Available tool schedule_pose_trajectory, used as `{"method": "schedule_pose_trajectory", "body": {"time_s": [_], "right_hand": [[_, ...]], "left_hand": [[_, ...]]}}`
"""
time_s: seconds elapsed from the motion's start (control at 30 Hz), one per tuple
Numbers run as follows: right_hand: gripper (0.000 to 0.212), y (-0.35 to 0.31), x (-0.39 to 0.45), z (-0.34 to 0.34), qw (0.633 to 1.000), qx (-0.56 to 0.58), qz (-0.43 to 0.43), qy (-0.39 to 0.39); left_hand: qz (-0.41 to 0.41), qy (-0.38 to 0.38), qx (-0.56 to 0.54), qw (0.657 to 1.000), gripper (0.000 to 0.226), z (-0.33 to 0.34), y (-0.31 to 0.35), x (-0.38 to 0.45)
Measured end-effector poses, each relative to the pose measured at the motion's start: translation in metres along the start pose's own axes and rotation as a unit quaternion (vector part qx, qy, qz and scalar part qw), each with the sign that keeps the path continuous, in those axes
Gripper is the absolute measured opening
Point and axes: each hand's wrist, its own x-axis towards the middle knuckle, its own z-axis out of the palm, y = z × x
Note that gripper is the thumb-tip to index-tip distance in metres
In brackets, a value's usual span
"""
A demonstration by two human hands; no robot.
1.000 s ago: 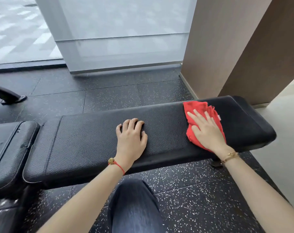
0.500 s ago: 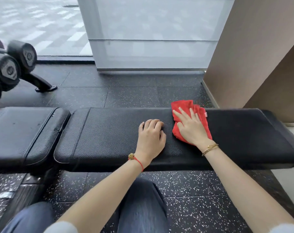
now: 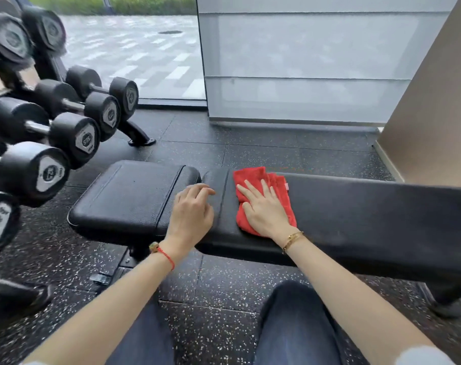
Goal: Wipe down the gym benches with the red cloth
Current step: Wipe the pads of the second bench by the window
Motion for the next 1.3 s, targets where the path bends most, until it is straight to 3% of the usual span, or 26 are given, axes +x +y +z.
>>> {"method": "schedule_pose_trajectory", "body": {"time_s": [0.13,0.23,0.43,0.7,0.97,1.2,1.3], "right_hand": [[0.050,-0.078,0.028,0.029,0.999,0.031,-0.020,-0.003],[0.050,-0.124,0.039,0.049,0.999,-0.005,-0.041,-0.004],[0.053,-0.146,0.006,0.074,0.997,-0.057,-0.048,0.034],[0.053,-0.157,0.080,0.062,0.992,-0.043,0.119,0.024],[0.054,-0.161,0.020,0.076,0.997,-0.061,0.042,0.035],[0.052,-0.183,0.104,0.076,0.993,-0.028,0.114,0.010],[0.052,-0.199,0.114,0.076,0.994,-0.072,0.076,0.001]], "left_hand": [[-0.041,0.034,0.040,0.998,0.032,-0.044,-0.084,-0.008],[-0.068,0.041,0.057,0.995,0.029,-0.067,-0.139,-0.012],[-0.066,0.017,0.047,0.997,0.030,-0.079,-0.202,-0.007],[-0.036,-0.021,0.039,0.998,0.032,-0.075,-0.238,0.004],[-0.024,-0.032,0.061,0.997,0.045,-0.067,-0.245,0.001],[-0.029,-0.027,0.044,0.998,0.040,-0.067,-0.249,0.002],[-0.027,-0.025,0.038,0.999,0.039,-0.066,-0.252,0.003]]}}
